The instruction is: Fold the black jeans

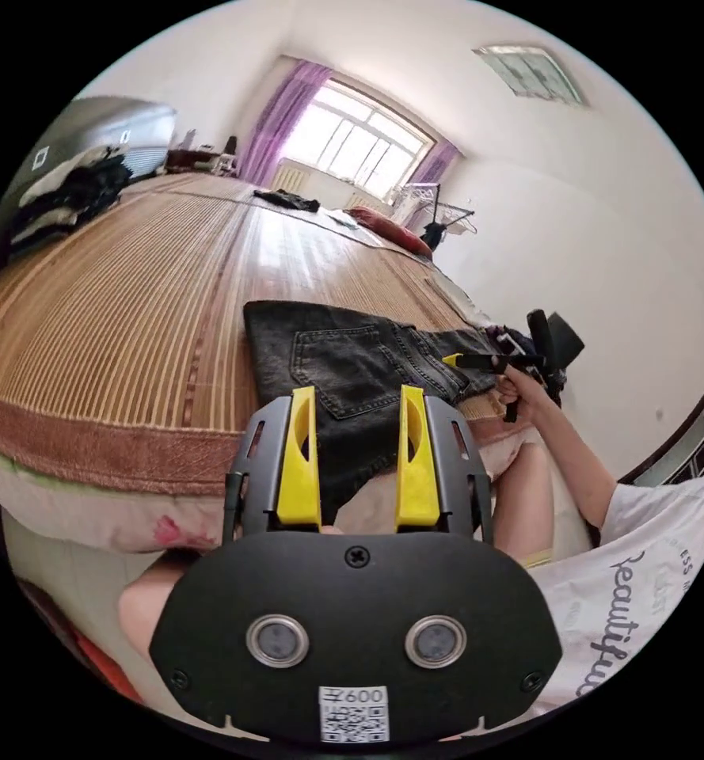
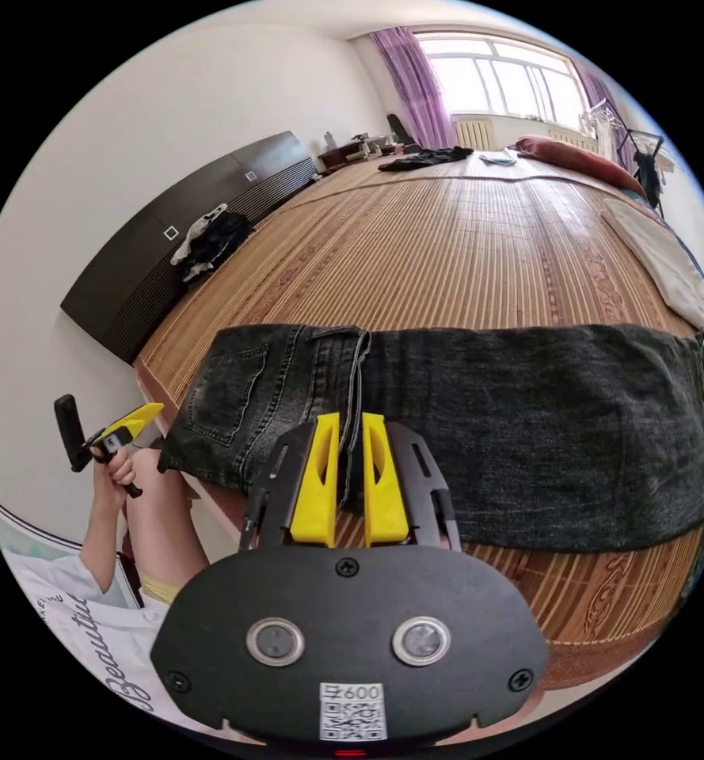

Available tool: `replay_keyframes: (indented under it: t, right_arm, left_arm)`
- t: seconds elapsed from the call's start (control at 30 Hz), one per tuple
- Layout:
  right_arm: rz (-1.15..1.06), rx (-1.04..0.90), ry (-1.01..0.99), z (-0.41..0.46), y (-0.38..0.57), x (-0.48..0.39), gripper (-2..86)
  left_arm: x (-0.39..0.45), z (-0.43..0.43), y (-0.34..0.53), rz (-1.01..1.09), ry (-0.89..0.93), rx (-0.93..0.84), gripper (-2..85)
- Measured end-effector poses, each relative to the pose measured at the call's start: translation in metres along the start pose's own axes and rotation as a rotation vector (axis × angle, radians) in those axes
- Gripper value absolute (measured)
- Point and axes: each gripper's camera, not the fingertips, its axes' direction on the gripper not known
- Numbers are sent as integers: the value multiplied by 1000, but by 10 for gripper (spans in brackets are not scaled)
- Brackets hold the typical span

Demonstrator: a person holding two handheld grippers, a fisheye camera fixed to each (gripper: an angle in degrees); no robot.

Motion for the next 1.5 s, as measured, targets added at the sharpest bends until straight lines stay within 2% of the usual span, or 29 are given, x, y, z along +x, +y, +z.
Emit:
replay_keyframes:
  t: [0.03, 0.13, 0.23, 0.33, 0.47, 0.63, 0.7, 0.77, 0.87, 0.93, 1.0, 1.07, 1.2, 1.27, 1.37, 1.43, 1.5]
  right_arm:
    - [31, 15, -46, -3, 3, 8, 30]
    - [121, 65, -193, -14, 13, 31, 35]
    - [197, 110, -273, -24, 23, 52, 13]
    - [210, 144, -237, -34, 30, 66, -4]
    - [246, 143, -238, -38, 37, 94, -8]
    - [257, 165, -178, -37, 54, 118, -8]
    - [257, 203, -216, -39, 61, 127, -8]
    - [257, 234, -254, -44, 66, 133, -7]
    - [94, 381, -265, -65, 76, 119, -3]
    - [54, 434, -250, -75, 78, 111, 6]
    - [60, 436, -338, -76, 72, 112, 33]
    - [107, 401, -541, -63, 57, 121, 111]
    - [257, 356, -718, -36, 22, 141, 169]
    - [343, 183, -845, -4, -14, 156, 234]
    - [463, 73, -1066, 33, -39, 171, 251]
    - [468, 50, -1054, 40, -52, 170, 244]
    - [409, -95, -929, 49, -71, 159, 238]
  left_arm:
    - [17, 9, -5, 54, -14, -17, 143]
    - [121, 81, -16, 383, -121, -113, 140]
    - [203, 138, 2, 658, -298, -53, 130]
    - [256, 198, 17, 869, -455, -76, 132]
    - [263, 251, 25, 997, -558, -132, 112]
    - [227, 264, 10, 978, -401, -207, 71]
    - [216, 267, 7, 977, -397, -212, 54]
    - [195, 264, -7, 891, -334, -202, 40]
    - [121, 242, -44, 567, -77, -142, 25]
    - [45, 227, -62, 300, 176, -80, 20]
    - [1, 215, -63, 181, 287, 1, 18]
    - [-24, 201, -58, 153, 321, 90, 17]
    - [-26, 196, -46, 287, 249, 125, 16]
    - [-26, 204, -40, 306, 214, 122, 16]
    - [-39, 219, -30, 272, 235, 153, 18]
    - [-48, 228, -24, 252, 256, 170, 19]
    - [-55, 237, -17, 248, 268, 189, 20]
